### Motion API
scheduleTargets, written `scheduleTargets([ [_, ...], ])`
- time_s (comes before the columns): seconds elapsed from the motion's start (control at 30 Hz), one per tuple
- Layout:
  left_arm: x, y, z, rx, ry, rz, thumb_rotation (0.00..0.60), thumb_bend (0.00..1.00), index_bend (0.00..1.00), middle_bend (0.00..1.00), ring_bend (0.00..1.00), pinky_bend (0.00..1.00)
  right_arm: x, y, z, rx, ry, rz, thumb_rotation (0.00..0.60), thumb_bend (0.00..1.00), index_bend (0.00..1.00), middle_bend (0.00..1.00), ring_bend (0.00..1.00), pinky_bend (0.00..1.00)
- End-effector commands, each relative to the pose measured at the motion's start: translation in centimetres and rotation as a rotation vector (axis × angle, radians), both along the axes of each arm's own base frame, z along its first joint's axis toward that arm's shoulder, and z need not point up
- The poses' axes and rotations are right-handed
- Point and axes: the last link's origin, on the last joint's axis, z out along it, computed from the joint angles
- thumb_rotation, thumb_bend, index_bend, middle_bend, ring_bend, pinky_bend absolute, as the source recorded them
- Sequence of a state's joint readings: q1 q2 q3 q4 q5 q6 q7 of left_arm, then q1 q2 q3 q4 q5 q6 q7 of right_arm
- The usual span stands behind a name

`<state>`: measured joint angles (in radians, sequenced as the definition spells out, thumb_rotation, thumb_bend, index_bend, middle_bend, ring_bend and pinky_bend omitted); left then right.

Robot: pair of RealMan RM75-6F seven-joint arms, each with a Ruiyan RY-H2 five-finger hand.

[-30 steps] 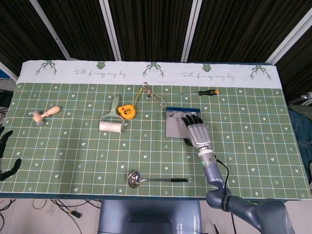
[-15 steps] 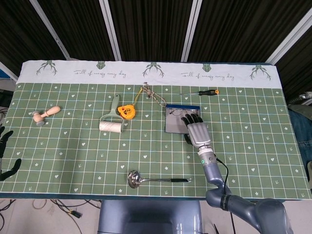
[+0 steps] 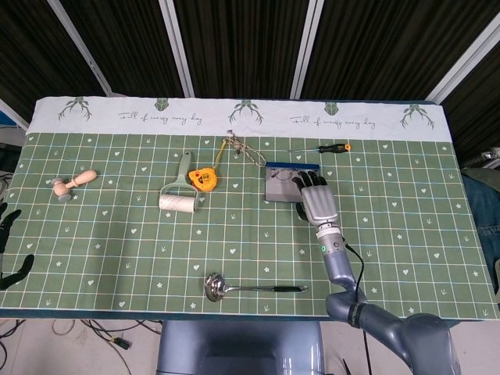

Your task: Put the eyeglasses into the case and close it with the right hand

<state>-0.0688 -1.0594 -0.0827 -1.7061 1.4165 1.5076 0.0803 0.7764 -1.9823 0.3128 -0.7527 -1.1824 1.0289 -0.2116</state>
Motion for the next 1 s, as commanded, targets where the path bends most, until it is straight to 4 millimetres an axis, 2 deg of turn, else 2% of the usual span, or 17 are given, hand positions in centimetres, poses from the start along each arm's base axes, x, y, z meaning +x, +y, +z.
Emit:
scheduleTargets([
  [0.03, 0.0, 0.0, 0.0, 0.001, 0.0, 0.0, 0.6, 0.32, 0.11, 0.0, 0.0, 0.0, 0.4, -0.9, 0.1, -0.01, -0.002, -0.004, 0.6, 0.48, 0.27, 0.19, 0.14, 0.23],
  [0.27, 0.0, 0.0, 0.0, 0.002, 0.002, 0.002, 0.6, 0.32, 0.11, 0.0, 0.0, 0.0, 0.5, -2.0, 0.1, -0.006, 0.029, -0.009, 0.6, 0.47, 0.35, 0.19, 0.14, 0.23],
  [0.63, 0.0, 0.0, 0.0, 0.003, 0.001, 0.003, 0.6, 0.32, 0.11, 0.0, 0.0, 0.0, 0.4, -2.3, -0.2, 0.011, 0.032, -0.018, 0.6, 0.46, 0.5, 0.19, 0.14, 0.23],
  [1.0, 0.1, 0.0, 0.0, 0.004, -0.001, 0.003, 0.6, 0.32, 0.12, 0.0, 0.0, 0.0, 0.4, -2.2, -0.4, 0.018, 0.028, -0.027, 0.6, 0.54, 0.57, 0.19, 0.14, 0.23],
])
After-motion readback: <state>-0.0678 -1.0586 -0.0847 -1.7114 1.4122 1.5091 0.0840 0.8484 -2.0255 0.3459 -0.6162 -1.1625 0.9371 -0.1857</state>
